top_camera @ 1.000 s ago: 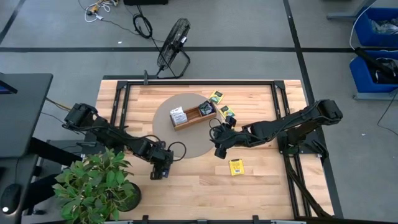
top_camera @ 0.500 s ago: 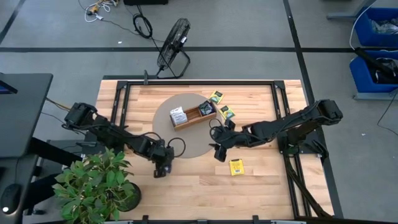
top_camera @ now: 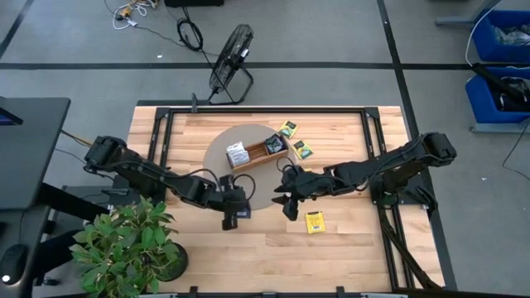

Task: Pick & Place Tea
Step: Put the purple tea bag into the right section of the wooden organizer

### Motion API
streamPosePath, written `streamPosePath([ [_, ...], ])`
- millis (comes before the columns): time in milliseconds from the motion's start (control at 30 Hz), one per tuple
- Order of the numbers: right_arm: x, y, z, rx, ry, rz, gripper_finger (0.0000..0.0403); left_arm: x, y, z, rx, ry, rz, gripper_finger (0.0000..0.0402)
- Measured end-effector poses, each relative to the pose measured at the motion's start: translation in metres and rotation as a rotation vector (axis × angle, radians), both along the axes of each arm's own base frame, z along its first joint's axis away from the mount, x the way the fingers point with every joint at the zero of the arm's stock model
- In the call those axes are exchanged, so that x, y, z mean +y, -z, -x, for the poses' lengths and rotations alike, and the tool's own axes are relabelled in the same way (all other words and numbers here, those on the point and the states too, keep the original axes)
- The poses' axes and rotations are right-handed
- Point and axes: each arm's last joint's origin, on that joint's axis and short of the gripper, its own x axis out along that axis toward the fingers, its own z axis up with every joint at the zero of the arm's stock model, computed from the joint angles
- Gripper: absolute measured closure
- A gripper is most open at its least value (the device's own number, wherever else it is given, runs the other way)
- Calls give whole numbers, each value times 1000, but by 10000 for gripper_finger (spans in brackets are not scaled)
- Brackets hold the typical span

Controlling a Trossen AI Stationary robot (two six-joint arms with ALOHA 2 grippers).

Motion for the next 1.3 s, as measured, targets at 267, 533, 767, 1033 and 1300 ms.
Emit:
streamPosePath([
  [267,-4,-2,-4,-14,-31,-156,220,0,-41,-20,-124,4,-136,398],
  [533,-10,-4,-6,-21,-1,-234,221,0,-63,-29,-167,105,-228,398],
  [767,-27,-10,-13,-93,48,-324,221,1,-68,-32,-192,104,-237,398],
  [1033,-30,-10,-14,-90,17,-376,221,2,-69,-32,-190,100,-293,399],
  [1300,-34,-3,-21,-90,35,-398,221,3,-73,-36,-234,121,-319,397],
])
